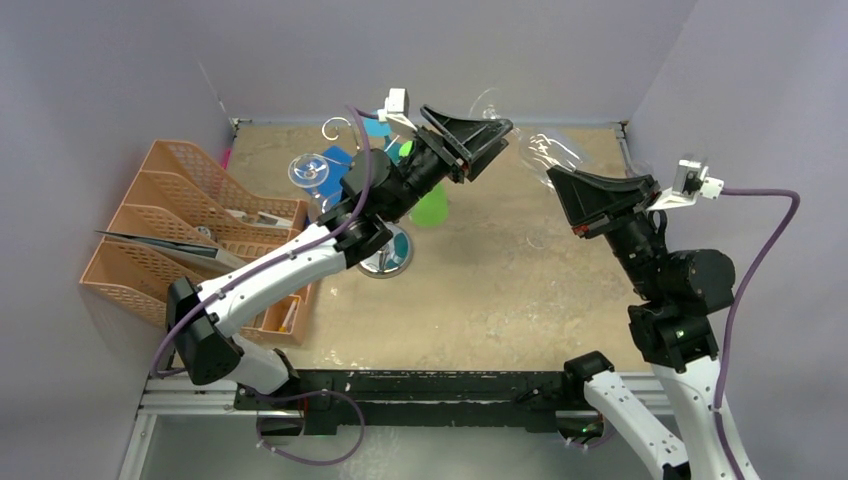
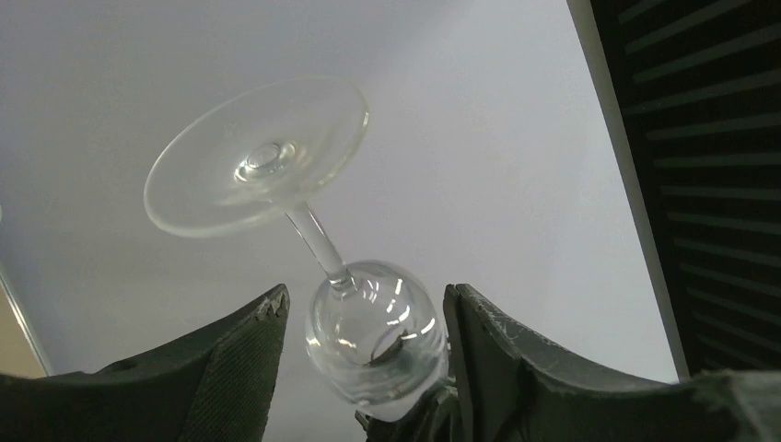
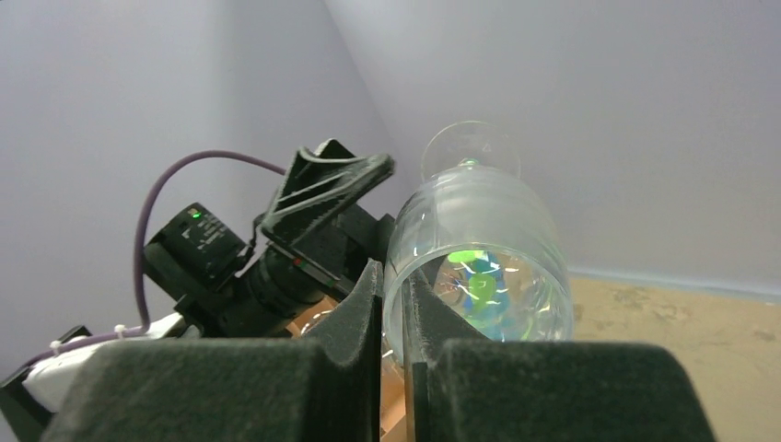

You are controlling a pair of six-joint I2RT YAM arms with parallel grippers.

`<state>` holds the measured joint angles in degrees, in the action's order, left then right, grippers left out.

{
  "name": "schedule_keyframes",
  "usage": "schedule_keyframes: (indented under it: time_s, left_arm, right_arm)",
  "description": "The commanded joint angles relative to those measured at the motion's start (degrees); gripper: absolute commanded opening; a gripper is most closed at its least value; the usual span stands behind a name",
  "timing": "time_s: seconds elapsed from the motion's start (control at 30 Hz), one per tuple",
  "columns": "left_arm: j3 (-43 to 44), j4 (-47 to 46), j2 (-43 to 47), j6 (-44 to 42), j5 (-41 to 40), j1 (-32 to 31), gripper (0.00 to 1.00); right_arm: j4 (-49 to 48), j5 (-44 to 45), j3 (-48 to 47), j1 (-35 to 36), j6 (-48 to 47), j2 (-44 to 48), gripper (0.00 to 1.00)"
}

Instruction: Place the wine glass upside down on the wine glass rack

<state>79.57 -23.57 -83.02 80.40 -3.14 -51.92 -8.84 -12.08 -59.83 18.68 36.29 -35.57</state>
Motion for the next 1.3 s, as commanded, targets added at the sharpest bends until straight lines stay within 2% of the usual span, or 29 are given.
schedule_keyframes:
  time_s: [0.0,0.3,0.5,0.97,1.03,1.13,1.17,1.2,1.27]
  left_arm:
    - [5.02,-3.84,-2.21,0.11,-1.41,-0.87,0.6]
    - [7.88,-5.07,-4.51,-0.9,-3.19,-1.25,0.37]
    - [6.92,-6.44,-4.19,0.79,-1.41,-1.64,0.26]
    - [6.57,-7.57,-4.52,-1.03,-1.25,-5.07,0.15]
    - [6.28,-8.61,-4.52,-2.21,-0.87,-5.29,0.03]
    - [4.86,-9.28,-3.22,-6.86,-1.07,-5.22,0.0]
    - [3.88,-9.4,-2.51,-9.15,-1.61,-5.17,0.0]
    - [2.76,-9.5,-1.63,-11.79,-2.1,-5.13,0.0]
    - [1.1,-8.8,0.28,-18.07,-3.0,-4.96,0.0]
  right_arm:
    - [-9.9,-3.82,-0.31,-0.22,1.12,0.18,0.0]
    - [-11.19,-6.18,0.45,-0.22,1.94,-0.38,0.0]
    - [-11.36,-6.21,1.79,-0.18,2.39,-0.28,0.0]
    - [-14.27,-6.04,3.22,-0.22,4.34,-2.23,0.0]
    - [-14.36,-5.86,3.38,-0.22,4.44,-2.6,0.0]
    - [-12.53,-5.09,3.49,-0.21,4.59,-2.81,0.0]
    - [-11.54,-4.34,3.58,-0.22,4.6,-2.54,0.03]
    - [-10.5,-3.54,3.69,-0.2,4.51,-2.26,0.1]
    - [-9.69,-2.02,4.96,-0.21,4.39,-1.05,0.29]
